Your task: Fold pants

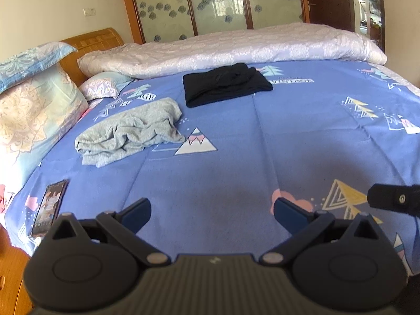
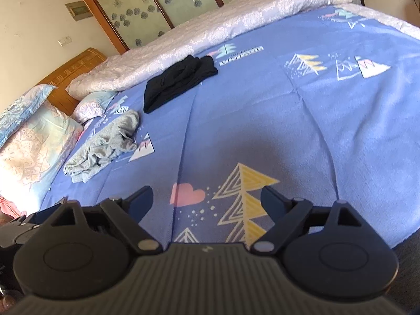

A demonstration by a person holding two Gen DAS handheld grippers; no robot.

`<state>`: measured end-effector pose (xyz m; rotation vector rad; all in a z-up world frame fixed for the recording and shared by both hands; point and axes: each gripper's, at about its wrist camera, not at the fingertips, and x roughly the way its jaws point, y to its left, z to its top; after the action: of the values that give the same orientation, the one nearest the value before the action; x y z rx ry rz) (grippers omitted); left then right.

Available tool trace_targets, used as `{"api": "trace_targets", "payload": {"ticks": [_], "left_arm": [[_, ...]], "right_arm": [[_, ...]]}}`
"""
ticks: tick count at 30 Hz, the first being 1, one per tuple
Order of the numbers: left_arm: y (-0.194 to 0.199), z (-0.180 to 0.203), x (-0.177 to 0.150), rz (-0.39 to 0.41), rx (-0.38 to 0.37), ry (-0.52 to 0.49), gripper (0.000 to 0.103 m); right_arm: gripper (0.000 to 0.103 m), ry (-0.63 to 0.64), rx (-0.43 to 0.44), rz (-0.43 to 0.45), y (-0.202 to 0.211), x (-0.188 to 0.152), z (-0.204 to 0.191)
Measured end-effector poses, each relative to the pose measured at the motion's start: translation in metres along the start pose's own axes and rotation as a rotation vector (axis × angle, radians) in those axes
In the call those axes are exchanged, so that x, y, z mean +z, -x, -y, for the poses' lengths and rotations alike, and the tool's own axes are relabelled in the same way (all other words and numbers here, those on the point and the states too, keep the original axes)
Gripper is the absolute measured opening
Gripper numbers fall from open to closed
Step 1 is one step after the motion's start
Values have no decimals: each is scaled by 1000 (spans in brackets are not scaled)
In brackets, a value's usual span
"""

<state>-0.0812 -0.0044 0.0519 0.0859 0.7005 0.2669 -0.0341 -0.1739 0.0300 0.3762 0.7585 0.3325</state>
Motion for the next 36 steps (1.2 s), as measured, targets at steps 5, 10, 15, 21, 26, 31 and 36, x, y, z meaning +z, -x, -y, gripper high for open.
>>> {"api": "trace_targets", "payload": {"ticks": [5, 10, 15, 21, 26, 31, 36], "left_arm": [[-11, -1, -4, -37, 16, -1, 103], [-17, -2, -7, -48, 35, -8, 103], [-21, -1, -8, -60, 46, -18, 103], [-22, -4, -8, -64, 51, -12, 103], [-22, -6, -8, -72, 46, -4, 103], [-19, -4, -7, -58, 47, -12, 103], [-16, -3, -7, -42, 63, -16, 103]], "right_arm": [[91, 4, -4, -36, -10, -2, 4], [91, 3, -3, -60, -16, -3, 5], [91, 1, -5, -80, -21, -4, 10], [91, 4, -12, -63, -19, -1, 9], [91, 4, -12, -60, -18, -1, 10], [91, 5, -11, -48, -15, 0, 10], [91, -2, -11, -35, -11, 0, 11]]}}
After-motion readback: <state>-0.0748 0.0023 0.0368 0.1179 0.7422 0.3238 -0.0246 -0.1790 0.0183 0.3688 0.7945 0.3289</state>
